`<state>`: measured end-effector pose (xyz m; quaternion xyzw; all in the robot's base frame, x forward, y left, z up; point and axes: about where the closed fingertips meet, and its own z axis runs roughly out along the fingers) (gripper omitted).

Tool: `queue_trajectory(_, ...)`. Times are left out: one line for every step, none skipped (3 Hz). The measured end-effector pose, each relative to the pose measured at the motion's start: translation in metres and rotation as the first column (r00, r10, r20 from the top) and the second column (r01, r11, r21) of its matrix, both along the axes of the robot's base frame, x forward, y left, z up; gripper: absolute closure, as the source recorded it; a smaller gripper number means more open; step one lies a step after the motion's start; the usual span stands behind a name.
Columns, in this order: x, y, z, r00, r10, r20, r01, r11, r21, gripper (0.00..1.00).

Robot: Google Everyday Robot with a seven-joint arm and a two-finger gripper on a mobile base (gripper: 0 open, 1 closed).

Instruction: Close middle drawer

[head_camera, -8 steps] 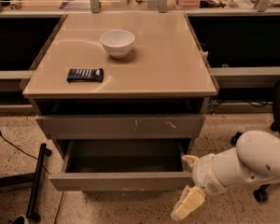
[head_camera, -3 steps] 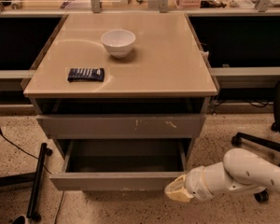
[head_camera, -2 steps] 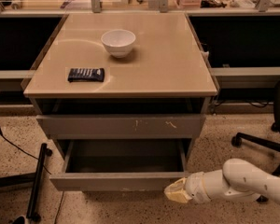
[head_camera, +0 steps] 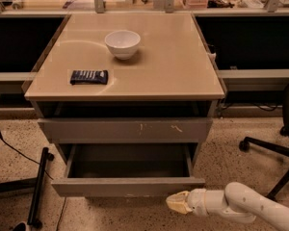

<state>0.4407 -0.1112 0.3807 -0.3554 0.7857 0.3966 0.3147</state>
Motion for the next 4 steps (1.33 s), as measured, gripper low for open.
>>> queue_trajectory(0.030, 0.003, -0.015, 0.9979, -0.046, 0.044, 0.046, 0.999, 0.005, 1.00)
queue_trajectory(0.029, 0.003, -0.015, 0.9979, -0.046, 0.044, 0.046, 0.999, 0.005, 1.00)
queue_trajectory(0.061, 0.008, -0.001, 0.9919, -0.051, 0.116, 0.054, 0.998, -0.017, 1.00)
queue_trajectory(0.061, 0.008, -0.001, 0.9919, -0.051, 0.116, 0.054, 0.998, -0.017, 1.00)
